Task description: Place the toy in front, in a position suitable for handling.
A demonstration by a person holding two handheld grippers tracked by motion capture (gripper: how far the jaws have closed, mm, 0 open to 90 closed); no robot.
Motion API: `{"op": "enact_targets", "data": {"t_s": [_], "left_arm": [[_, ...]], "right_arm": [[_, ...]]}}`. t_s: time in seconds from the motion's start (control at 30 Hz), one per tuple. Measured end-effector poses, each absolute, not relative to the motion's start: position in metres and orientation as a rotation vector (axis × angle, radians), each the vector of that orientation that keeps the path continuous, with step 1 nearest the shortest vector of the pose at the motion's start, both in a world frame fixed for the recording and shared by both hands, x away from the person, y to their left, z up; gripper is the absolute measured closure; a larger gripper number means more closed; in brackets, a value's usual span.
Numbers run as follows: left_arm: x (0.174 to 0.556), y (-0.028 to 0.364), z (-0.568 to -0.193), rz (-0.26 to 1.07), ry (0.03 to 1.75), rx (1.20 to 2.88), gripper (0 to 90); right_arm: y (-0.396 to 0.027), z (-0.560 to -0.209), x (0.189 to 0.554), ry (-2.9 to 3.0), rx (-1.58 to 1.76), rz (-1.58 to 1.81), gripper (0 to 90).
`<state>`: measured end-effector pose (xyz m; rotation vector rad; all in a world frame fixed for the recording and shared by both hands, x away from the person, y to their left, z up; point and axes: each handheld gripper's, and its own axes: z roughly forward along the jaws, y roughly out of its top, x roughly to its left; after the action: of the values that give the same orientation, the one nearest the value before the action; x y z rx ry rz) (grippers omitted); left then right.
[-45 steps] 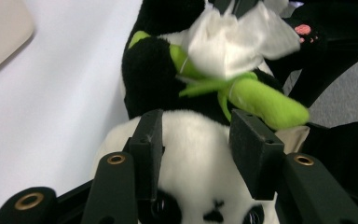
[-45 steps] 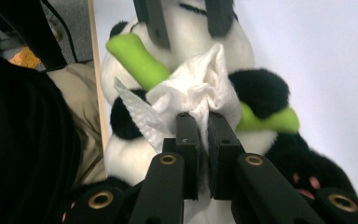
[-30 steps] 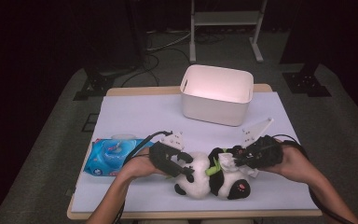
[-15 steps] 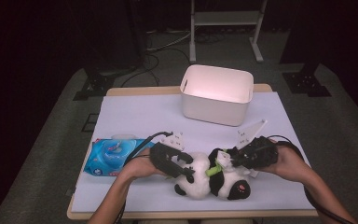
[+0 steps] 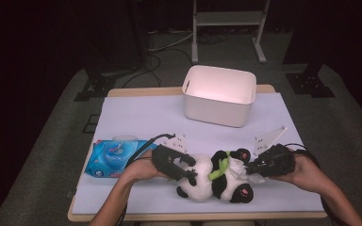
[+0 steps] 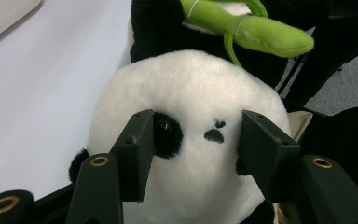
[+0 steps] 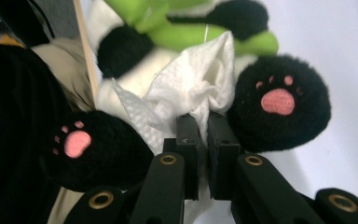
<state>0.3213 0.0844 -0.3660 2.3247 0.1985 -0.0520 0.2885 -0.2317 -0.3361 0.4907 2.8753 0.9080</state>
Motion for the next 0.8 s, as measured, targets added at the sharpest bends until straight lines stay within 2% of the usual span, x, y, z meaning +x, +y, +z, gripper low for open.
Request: {"op": "enact_targets", "data": {"t_s": [0.3, 0.6, 0.8], "left_arm": [[0.322, 0.085, -0.367, -0.054, 0.204, 2.32, 45.7], [0.321, 0.085, -0.366, -0.043, 0.204, 2.323, 45.4], [0.321, 0.085, -0.367, -0.045, 0.21, 2.319, 44.4]], "right_arm": [[-0.225, -0.339, 0.293, 2.88, 0.478, 0.905, 84.5], [-0.253, -0.355, 0.287, 2.889, 0.578, 0.913, 84.6], [-0.297, -0.376, 0.292, 2.818, 0.815, 0.852, 84.4]]}}
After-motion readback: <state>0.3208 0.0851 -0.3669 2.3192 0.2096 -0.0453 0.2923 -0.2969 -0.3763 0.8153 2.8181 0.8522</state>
